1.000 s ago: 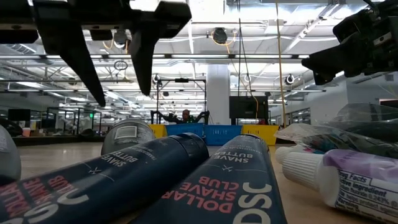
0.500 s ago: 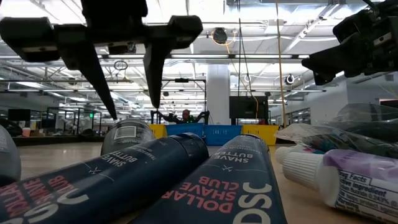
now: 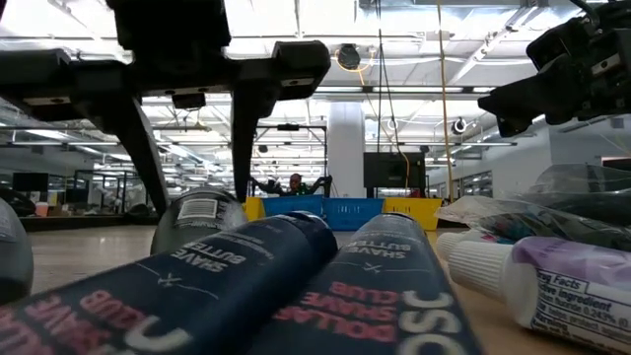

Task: Pick & Place Travel size toiletries
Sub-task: Put the top deodorant cream into the right blue bin

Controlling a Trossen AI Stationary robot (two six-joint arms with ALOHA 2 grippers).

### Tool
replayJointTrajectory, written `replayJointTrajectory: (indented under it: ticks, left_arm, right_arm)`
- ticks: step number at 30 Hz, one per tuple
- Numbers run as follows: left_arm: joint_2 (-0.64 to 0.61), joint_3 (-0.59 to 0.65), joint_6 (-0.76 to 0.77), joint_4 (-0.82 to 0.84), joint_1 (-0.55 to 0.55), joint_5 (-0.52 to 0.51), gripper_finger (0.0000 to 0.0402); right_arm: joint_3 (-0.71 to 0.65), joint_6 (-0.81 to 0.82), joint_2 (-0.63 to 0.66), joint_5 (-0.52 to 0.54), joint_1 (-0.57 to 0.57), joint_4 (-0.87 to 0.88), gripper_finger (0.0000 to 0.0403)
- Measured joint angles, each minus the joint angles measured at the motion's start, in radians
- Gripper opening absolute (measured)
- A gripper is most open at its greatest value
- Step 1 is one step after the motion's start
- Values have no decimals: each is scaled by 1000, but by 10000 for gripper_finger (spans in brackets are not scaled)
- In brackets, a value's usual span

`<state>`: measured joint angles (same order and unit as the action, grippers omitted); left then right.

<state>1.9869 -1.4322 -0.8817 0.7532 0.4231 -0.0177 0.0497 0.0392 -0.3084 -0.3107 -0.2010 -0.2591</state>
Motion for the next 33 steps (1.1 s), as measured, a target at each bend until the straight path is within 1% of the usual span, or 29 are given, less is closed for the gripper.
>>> replayJointTrajectory:
  ticks: [2, 11, 18, 20, 22, 25, 30, 32, 33]
  left_arm:
    - [0, 0, -7, 0, -5, 19, 207]
    - [51, -3, -7, 1, -12, 20, 207]
    - [56, -1, 11, -18, -11, 65, 206]
    - [56, -1, 33, -19, -12, 95, 199]
    - [56, -1, 47, -24, -12, 115, 183]
    - [56, 0, 66, -39, -11, 116, 163]
    - [56, 0, 136, -48, -16, 106, 163]
    - [54, 0, 166, -47, -22, 87, 163]
    - [46, 2, 186, -40, -26, 62, 163]
  right_arm:
    - [0, -1, 0, 1, 0, 0, 105]
    - [0, -1, 0, 2, 0, 1, 105]
    - [0, -1, 0, 2, 0, 2, 105]
    - [0, -1, 0, 2, 0, 2, 105]
    - [0, -1, 0, 2, 0, 2, 105]
    - [0, -1, 0, 2, 0, 2, 105]
    - [0, -2, 0, 2, 0, 3, 105]
    - [0, -1, 0, 2, 0, 3, 105]
    - [0, 0, 0, 2, 0, 3, 105]
